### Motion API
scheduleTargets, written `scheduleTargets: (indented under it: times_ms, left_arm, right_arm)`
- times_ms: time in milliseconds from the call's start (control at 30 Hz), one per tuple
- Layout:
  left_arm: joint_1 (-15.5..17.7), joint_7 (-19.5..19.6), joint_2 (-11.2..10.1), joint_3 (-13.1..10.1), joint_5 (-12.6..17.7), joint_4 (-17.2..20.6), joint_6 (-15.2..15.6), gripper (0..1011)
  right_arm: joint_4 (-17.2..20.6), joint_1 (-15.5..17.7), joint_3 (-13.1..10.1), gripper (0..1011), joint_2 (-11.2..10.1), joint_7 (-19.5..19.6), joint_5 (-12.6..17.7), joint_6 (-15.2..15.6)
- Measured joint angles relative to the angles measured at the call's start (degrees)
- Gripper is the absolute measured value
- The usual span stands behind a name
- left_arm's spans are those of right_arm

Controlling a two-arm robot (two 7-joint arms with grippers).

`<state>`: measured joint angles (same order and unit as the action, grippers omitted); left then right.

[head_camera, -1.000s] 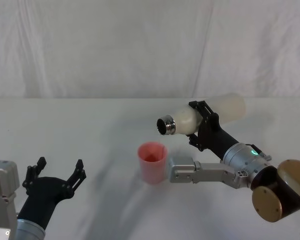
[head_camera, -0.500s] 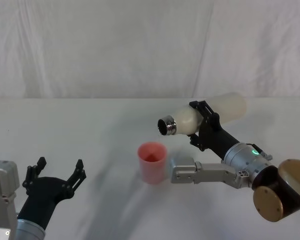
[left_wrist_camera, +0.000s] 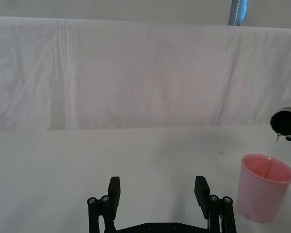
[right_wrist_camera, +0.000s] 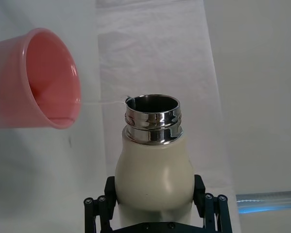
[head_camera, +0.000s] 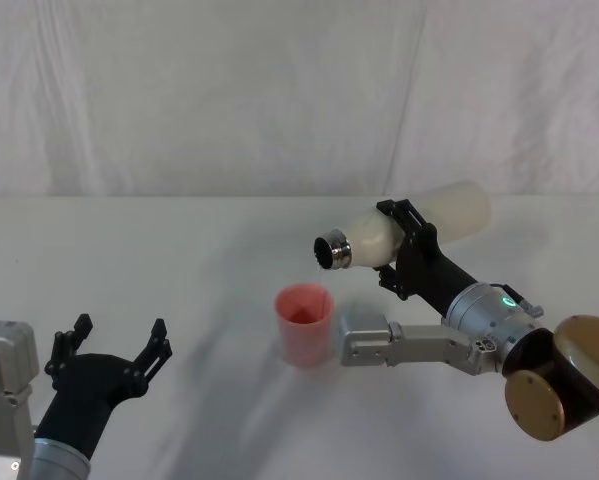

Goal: Grasp the thermos with one hand and pour water into the cup lid.

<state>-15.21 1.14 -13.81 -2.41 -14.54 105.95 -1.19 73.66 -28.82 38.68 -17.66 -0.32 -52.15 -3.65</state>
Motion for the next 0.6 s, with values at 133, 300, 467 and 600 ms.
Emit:
scheduleTargets:
  times_ms: [133,300,467,600]
  left_arm:
    - [0.0,0.0,0.0,0.0,0.0,0.0,0.0,1001]
    - [0.0,0.0,0.0,0.0,0.0,0.0,0.0,1001]
    - [0.0,0.0,0.0,0.0,0.0,0.0,0.0,1001]
    - [0.0,0.0,0.0,0.0,0.0,0.0,0.0,1001]
  right_arm:
    - [-0.1,-0.1,0.1,961,0.0,0.0,-0.1,0.0]
    - [-0.2,-0.3,0.2,961,0.1,0.2,-0.2,0.0]
    - [-0.4,-0.4,0.3,961,0.2,0.2,-0.3,0.0]
    - [-0.4,-0.4,0.4,961,0.2,0.2,-0.3,0.0]
